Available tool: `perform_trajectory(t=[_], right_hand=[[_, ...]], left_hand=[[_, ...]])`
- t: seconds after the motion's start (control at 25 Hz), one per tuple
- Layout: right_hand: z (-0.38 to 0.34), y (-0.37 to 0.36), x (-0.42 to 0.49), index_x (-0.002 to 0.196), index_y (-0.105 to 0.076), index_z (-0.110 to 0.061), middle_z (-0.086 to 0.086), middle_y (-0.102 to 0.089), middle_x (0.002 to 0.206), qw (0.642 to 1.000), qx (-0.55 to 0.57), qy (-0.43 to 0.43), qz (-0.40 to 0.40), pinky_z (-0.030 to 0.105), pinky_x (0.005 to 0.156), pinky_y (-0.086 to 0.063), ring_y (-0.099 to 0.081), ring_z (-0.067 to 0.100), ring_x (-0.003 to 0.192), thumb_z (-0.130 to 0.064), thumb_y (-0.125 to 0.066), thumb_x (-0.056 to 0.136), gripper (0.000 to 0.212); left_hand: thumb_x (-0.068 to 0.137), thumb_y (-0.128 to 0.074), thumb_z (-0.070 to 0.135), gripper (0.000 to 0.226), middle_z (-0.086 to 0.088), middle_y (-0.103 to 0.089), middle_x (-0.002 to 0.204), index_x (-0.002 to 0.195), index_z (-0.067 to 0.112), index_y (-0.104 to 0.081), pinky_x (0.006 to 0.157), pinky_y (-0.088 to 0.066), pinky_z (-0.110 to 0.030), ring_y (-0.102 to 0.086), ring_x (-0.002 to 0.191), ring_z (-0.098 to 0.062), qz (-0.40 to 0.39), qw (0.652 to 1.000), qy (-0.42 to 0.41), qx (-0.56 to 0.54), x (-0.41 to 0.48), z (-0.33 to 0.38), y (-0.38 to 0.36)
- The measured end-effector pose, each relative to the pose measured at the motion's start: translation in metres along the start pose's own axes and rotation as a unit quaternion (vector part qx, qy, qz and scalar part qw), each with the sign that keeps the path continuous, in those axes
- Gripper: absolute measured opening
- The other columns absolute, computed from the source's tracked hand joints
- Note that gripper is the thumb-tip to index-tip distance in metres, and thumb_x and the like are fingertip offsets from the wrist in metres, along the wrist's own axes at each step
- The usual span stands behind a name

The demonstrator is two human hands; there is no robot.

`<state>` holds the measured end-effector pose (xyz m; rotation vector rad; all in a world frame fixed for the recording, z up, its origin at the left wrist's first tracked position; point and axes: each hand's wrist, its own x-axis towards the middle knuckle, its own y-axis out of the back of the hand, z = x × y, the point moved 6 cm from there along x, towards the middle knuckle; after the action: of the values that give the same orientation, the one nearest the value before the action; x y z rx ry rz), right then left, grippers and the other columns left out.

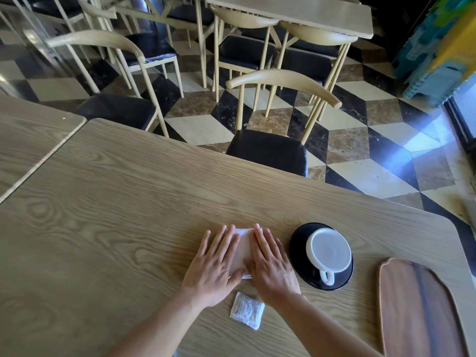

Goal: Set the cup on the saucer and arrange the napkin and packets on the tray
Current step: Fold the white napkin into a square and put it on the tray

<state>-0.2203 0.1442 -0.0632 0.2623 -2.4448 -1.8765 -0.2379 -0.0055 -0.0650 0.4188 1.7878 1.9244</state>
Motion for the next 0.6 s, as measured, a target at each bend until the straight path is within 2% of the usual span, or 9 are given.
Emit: perform_trajectory(t=[0.2,0.28,0.32,0.4,0.48,0.6], right_hand=[[-0.001,-0.001,-0.001,0.155,0.007,-0.025,-0.006,0.005,0.166,1.0,0.005,0.005,0.004,0.035,0.12,-0.002,0.004,0.018,0.152,-0.048,-0.029,0.102,0.068],[-0.002,0.001,-0.001,0.155,0.003,-0.021,-0.004,0.005,0.165,1.0,-0.005,0.006,0.0,0.036,0.121,-0.002,0.003,0.019,0.152,-0.048,-0.028,0.102,0.067],[-0.002,0.002,-0.001,0.155,0.001,-0.019,-0.003,0.005,0.165,1.0,-0.009,0.004,-0.003,0.036,0.122,-0.003,0.002,0.02,0.152,-0.048,-0.028,0.102,0.067],[-0.003,0.002,0.002,0.156,-0.003,-0.017,-0.004,0.008,0.164,1.0,-0.011,-0.001,-0.014,0.038,0.124,-0.005,0.002,0.021,0.152,-0.048,-0.028,0.101,0.068],[-0.002,0.0,0.003,0.156,-0.001,-0.017,-0.006,0.014,0.162,1.0,-0.011,-0.006,-0.027,0.037,0.123,-0.003,0.004,0.02,0.152,-0.047,-0.027,0.1,0.068],[-0.002,-0.001,0.004,0.156,0.002,-0.018,-0.008,0.018,0.16,1.0,-0.009,-0.008,-0.028,0.036,0.123,-0.001,0.007,0.019,0.152,-0.049,-0.022,0.099,0.069]], left_hand=[[0.095,-0.03,0.064,0.085,-0.011,0.002,0.166,0.155,0.01,-0.004,0.116,-0.011,-0.056,-0.005,0.152,-0.029,-0.001,1.0,0.021,-0.014,-0.006,0.0,-0.001],[0.094,-0.034,0.061,0.084,-0.013,-0.001,0.165,0.155,0.008,-0.01,0.118,-0.012,-0.055,-0.007,0.152,-0.031,0.014,1.0,0.017,-0.008,-0.007,0.004,0.007],[0.093,-0.041,0.058,0.083,-0.015,-0.006,0.165,0.154,0.007,-0.016,0.12,-0.015,-0.054,-0.011,0.151,-0.033,0.024,0.999,0.031,-0.024,-0.008,0.005,0.014],[0.084,-0.061,0.045,0.083,-0.021,-0.027,0.158,0.149,0.004,-0.03,0.116,-0.029,-0.05,-0.029,0.145,-0.038,0.048,0.988,0.112,-0.095,-0.009,0.006,0.027],[0.077,-0.07,0.032,0.076,-0.017,-0.05,0.141,0.143,0.006,-0.041,0.105,-0.041,-0.044,-0.049,0.127,-0.035,0.075,0.954,0.228,-0.178,-0.012,0.008,0.036],[0.082,-0.067,0.024,0.057,-0.012,-0.061,0.124,0.134,0.009,-0.049,0.1,-0.041,-0.038,-0.055,0.117,-0.03,0.073,0.878,0.358,-0.31,-0.009,0.009,0.038]])
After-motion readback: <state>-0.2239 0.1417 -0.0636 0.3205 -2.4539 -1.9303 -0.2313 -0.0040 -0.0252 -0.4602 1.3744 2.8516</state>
